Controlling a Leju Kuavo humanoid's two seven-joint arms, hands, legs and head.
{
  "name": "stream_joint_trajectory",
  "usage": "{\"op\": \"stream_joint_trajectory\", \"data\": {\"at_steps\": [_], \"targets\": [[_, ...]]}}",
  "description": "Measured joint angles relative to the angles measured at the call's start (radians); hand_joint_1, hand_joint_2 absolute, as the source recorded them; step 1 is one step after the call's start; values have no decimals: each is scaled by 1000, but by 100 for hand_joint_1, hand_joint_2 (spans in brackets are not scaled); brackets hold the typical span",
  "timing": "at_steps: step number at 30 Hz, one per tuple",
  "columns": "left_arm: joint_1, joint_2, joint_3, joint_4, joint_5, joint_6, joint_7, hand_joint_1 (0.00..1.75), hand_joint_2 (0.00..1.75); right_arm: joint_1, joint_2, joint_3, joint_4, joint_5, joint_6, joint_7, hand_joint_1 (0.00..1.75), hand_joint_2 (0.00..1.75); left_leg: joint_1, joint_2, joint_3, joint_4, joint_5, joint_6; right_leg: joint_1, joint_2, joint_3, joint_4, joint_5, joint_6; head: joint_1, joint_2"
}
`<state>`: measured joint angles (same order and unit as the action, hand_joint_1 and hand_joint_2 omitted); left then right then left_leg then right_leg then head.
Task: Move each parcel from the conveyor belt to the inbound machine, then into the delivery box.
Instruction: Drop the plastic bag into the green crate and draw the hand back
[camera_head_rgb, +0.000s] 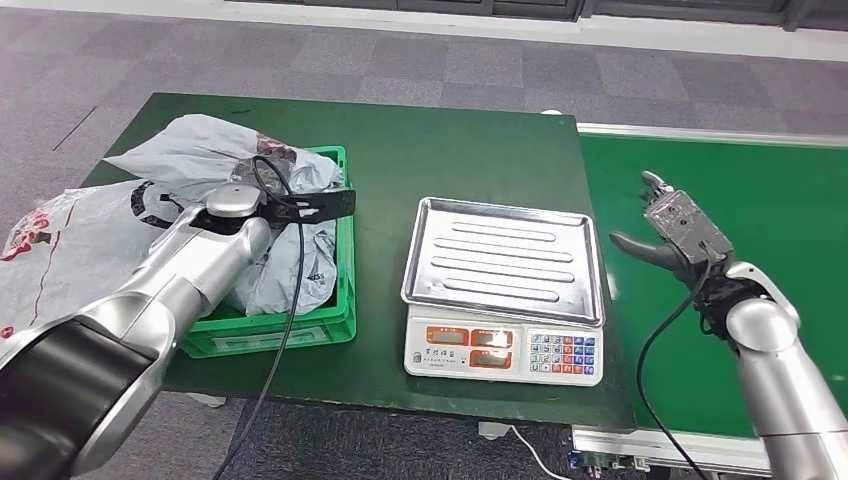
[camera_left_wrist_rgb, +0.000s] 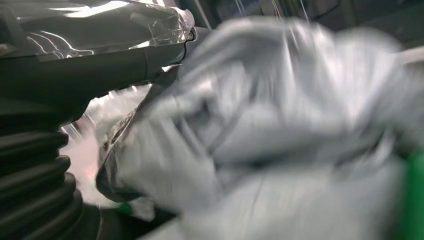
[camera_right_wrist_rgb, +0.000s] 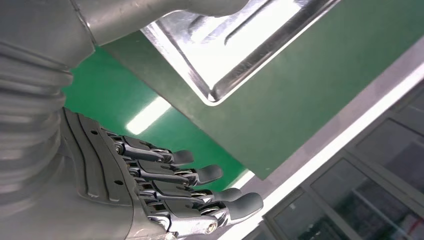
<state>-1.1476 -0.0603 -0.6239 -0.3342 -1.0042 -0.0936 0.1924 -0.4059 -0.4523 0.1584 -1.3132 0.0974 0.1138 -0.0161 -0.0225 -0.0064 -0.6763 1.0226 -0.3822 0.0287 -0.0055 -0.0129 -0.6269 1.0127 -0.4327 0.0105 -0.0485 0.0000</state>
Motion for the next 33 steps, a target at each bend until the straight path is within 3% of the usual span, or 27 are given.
{"op": "stream_joint_trajectory", "data": {"at_steps": [9,13,20,26,33], "targets": [[0,-22,152,-63,108,77,-78,0,175,-6,45,-2,-3,55,-25,22,0,175,0,0,0,0,0,0,0,0,0,0,0,0,0,0],[0,-34,204,-94,173,85,-115,0,0,-11,54,-6,-3,58,-33,21,0,175,0,0,0,0,0,0,0,0,0,0,0,0,0,0],[1,-67,269,-162,279,119,-157,0,0,-19,74,-16,-2,78,-89,-11,0,175,0,0,-1,0,0,0,0,0,0,0,0,0,0,0],[15,-84,321,-196,465,110,-228,0,0,-69,103,-20,32,73,-149,-75,0,175,0,1,-1,0,0,0,0,1,-1,0,0,0,0,0],[22,-88,340,-209,491,110,-234,0,0,-99,123,-20,64,65,-161,-78,0,175,0,0,-1,0,0,0,0,0,-1,0,0,0,0,0]]}}
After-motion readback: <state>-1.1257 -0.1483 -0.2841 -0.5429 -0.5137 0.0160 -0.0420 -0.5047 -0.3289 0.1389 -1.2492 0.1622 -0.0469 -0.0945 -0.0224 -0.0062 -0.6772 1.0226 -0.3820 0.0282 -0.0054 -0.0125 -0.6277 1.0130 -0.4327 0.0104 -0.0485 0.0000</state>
